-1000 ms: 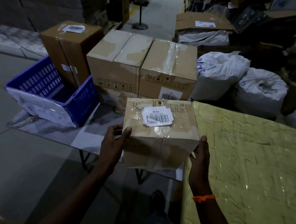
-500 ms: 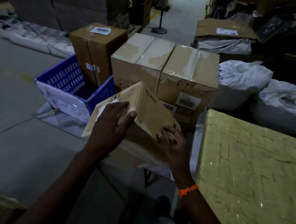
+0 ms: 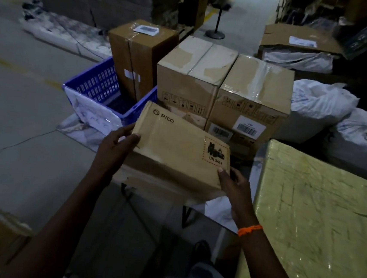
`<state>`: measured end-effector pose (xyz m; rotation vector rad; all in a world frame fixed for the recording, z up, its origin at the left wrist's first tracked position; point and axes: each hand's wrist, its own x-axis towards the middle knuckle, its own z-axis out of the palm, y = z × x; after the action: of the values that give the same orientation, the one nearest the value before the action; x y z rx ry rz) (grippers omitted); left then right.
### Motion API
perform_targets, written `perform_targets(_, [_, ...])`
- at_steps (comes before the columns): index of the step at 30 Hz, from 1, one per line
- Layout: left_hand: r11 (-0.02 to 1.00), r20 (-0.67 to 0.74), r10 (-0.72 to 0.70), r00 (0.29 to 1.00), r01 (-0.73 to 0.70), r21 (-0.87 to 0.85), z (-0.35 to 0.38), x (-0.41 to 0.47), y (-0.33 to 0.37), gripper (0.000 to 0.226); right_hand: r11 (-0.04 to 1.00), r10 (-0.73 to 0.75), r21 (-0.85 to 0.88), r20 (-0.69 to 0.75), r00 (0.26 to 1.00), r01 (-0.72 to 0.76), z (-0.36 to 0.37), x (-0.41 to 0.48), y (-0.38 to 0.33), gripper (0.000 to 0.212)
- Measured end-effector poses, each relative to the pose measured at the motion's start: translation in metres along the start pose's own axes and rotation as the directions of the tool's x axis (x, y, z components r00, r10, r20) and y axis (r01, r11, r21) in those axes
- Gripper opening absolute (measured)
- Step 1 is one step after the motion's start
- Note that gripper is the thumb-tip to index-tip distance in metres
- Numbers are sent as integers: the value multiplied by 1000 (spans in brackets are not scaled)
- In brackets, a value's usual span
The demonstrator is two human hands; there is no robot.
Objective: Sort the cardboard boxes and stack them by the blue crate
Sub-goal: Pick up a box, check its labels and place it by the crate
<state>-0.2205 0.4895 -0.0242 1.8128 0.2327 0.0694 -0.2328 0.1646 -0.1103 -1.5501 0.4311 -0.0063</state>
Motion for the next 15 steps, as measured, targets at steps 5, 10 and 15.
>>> perform_targets(5, [985,92,-120,988,130,-110,12,-18,-44,28,988,-90,-127,-53,994,83,-26,7,-1,39])
perform_targets(10, [980,157,-141,977,160,-116,34,-30,-58,36,974,-131,-200,-101,986,109,-52,9,1,31])
perform_targets(15, [989,104,-128,986,135,-65,40,-17,-52,42,969,-137,-219,-97,986,113,-60,14,3,27])
